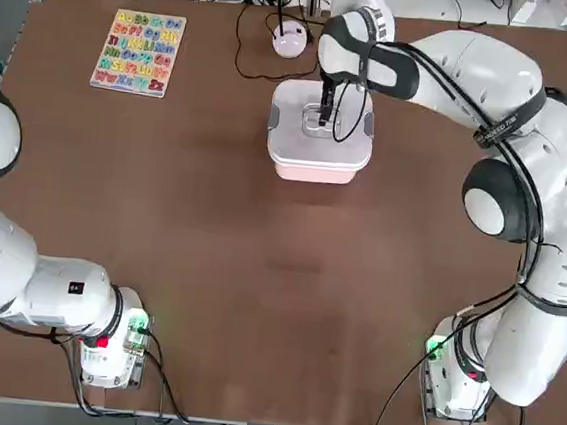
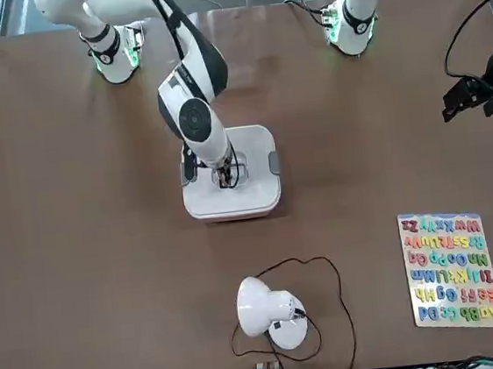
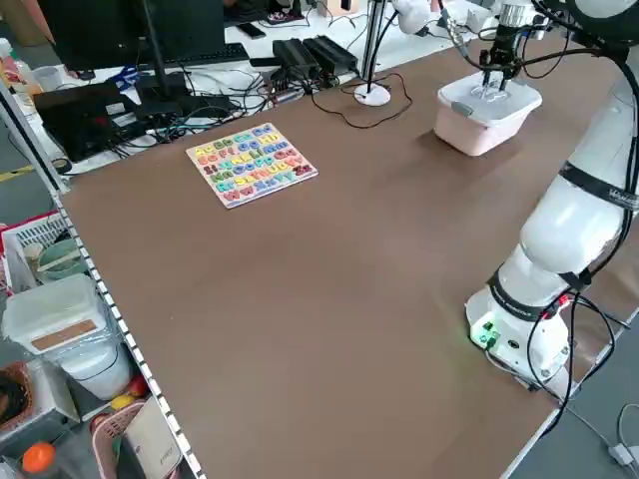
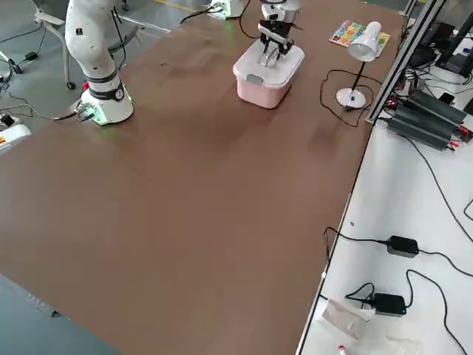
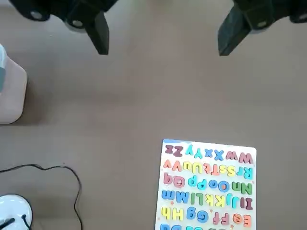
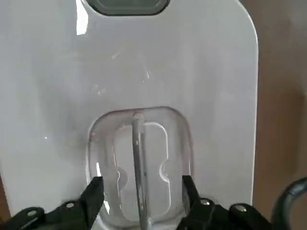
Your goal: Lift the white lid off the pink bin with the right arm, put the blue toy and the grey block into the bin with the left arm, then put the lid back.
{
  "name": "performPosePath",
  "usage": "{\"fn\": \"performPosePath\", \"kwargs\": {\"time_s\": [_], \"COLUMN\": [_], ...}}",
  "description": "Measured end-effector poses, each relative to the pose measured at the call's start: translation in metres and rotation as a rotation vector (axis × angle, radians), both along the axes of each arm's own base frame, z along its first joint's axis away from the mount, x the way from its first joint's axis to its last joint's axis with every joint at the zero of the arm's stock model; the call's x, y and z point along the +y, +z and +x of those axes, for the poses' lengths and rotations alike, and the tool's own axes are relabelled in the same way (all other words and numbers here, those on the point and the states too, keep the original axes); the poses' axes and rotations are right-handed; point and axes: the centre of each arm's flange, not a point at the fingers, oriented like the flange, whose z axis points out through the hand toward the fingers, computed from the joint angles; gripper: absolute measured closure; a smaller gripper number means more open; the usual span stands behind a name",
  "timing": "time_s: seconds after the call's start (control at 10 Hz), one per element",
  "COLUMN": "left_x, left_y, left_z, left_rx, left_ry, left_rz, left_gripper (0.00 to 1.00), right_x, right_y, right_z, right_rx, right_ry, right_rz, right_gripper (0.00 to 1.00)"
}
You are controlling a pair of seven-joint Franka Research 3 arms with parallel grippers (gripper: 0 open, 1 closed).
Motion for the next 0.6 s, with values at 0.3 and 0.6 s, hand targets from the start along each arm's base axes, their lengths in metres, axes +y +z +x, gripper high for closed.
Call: {"fn": "performPosePath", "kwargs": {"time_s": [0.3,0.6], "left_x": [-0.004,-0.016], "left_y": [0.004,0.003], "left_z": [0.004,0.003], "left_rx": [-0.04,-0.04], "left_ry": [-0.014,-0.03], "left_rz": [0.038,0.036], "left_gripper": [0.0,0.0], "right_x": [-0.001,-0.009], "right_y": [0.005,0.04], "right_z": [0.004,0.012], "right_rx": [-0.011,-0.033], "right_ry": [0.001,0.122], "right_rz": [0.004,-0.014], "right_gripper": [0.0,0.0]}}
